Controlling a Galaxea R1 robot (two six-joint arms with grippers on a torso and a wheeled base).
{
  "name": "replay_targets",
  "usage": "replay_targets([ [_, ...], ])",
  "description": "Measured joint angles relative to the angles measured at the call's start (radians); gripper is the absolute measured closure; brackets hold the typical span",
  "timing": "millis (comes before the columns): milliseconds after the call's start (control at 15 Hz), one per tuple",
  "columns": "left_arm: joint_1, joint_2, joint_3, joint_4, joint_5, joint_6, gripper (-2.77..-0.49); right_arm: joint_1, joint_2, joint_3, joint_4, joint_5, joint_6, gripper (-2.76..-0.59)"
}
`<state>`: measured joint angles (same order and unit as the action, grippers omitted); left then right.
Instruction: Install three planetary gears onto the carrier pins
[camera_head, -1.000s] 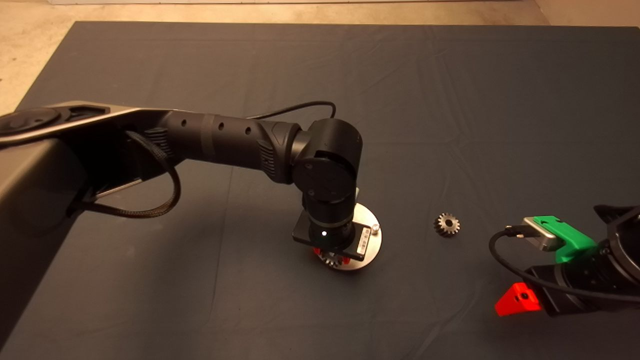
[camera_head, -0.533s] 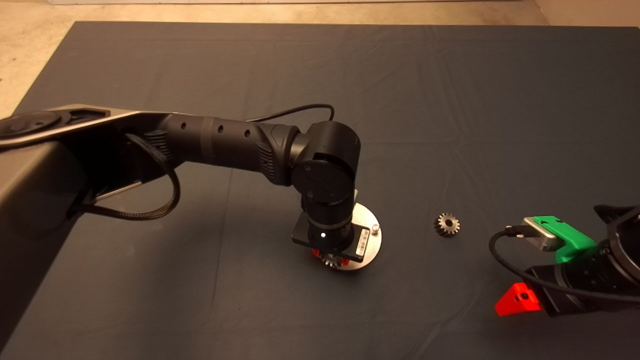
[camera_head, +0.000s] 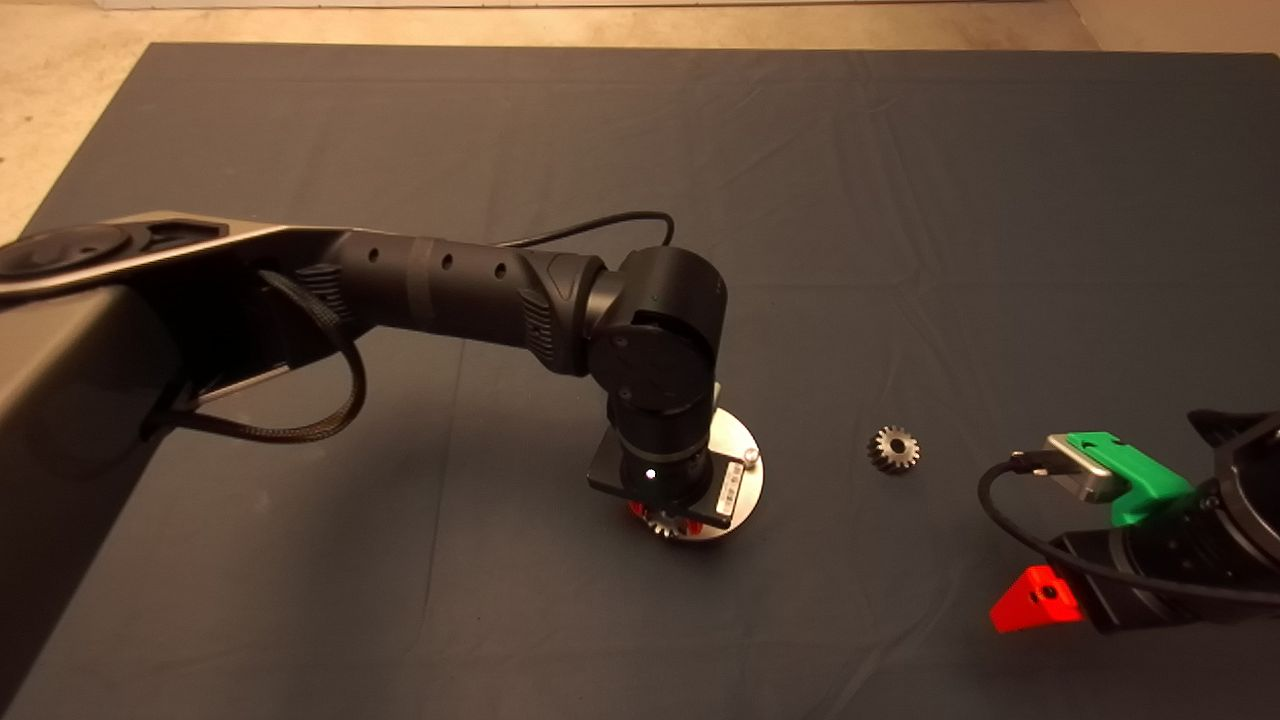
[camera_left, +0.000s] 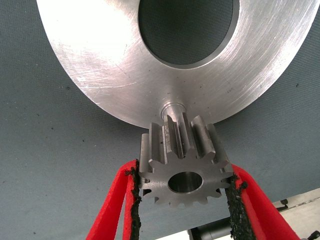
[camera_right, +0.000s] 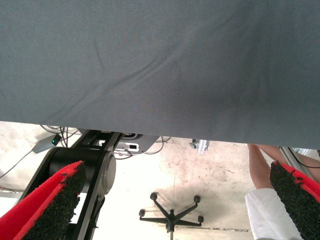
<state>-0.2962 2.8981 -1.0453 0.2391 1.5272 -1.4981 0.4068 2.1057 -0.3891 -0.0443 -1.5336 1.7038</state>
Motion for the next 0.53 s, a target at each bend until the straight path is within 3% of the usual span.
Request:
replay_targets([
  [533, 0.0, 0.015, -0.015, 0.008, 0.005, 0.0, -0.91, 0.0, 0.0, 0.0, 0.0, 0.0, 0.0, -2.73],
])
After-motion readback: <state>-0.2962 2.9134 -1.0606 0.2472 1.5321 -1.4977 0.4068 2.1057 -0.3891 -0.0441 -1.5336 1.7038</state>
